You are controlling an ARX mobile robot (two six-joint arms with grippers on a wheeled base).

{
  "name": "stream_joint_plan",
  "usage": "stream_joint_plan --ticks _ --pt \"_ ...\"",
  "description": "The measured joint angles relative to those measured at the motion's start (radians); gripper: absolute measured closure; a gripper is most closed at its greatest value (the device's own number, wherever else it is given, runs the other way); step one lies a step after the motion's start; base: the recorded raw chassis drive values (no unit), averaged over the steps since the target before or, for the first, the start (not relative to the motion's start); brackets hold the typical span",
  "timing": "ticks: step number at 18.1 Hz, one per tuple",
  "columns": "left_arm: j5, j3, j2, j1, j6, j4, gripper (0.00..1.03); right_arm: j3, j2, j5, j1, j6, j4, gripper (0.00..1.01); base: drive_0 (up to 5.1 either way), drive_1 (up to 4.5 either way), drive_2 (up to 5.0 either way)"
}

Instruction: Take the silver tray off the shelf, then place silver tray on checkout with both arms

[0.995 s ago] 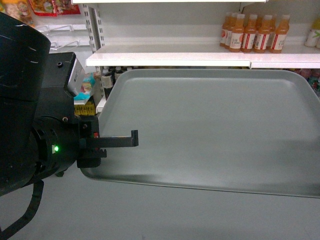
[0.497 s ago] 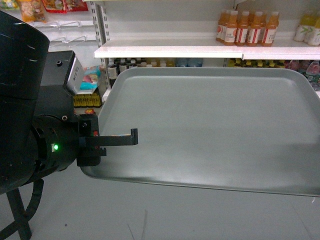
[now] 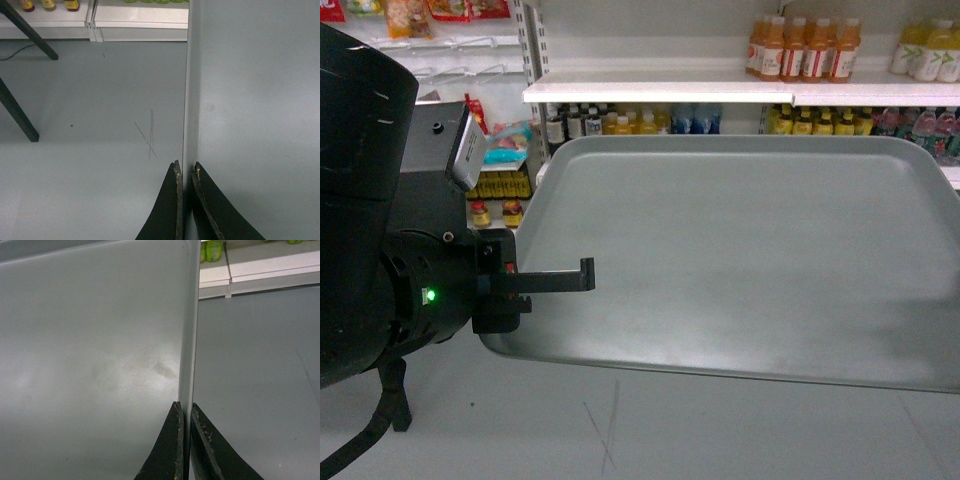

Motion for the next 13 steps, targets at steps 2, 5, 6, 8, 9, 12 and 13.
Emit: stream_joint_plan --ticks 2,5,6,8,9,12,13 --pt "0.003 0.0 0.0 0.0 0.0 -0.004 1.0 0.0 0.0 0.0 0.0 0.0 -0.005 0.99 0.0 -4.27 4.4" --pt "-0.003 -0.001 -0.003 -0.002 0.0 -0.006 1.0 -0.005 -0.003 0.0 0.0 0.0 -0.006 0.99 0.0 0.0 0.0" --pt "0.0 0.0 -0.005 -0.002 0.0 0.006 1.0 -0.005 -0.006 0.0 -0.001 0.0 0.002 0.99 0.0 0.0 0.0" --pt "0.0 -0.001 -0.002 -0.002 0.0 -0.004 1.0 -0.005 -0.006 0.0 0.0 0.001 -0.003 0.99 -4.9 2.45 2.5" --pt "0.002 0.0 -0.002 -0.003 0.0 0.003 1.0 -0.005 -0.006 0.0 -0.002 0.001 -0.003 0.99 -4.9 2.59 2.6" --pt "0.002 0.0 -0.002 -0.003 0.0 0.001 1.0 -0.005 -0.006 0.0 0.0 0.0 -0.001 0.99 -4.6 2.88 2.9" --pt "0.002 0.0 -0.002 -0.003 0.0 0.001 1.0 -0.005 -0.006 0.0 0.0 0.0 -0.001 0.99 -4.6 2.83 2.8"
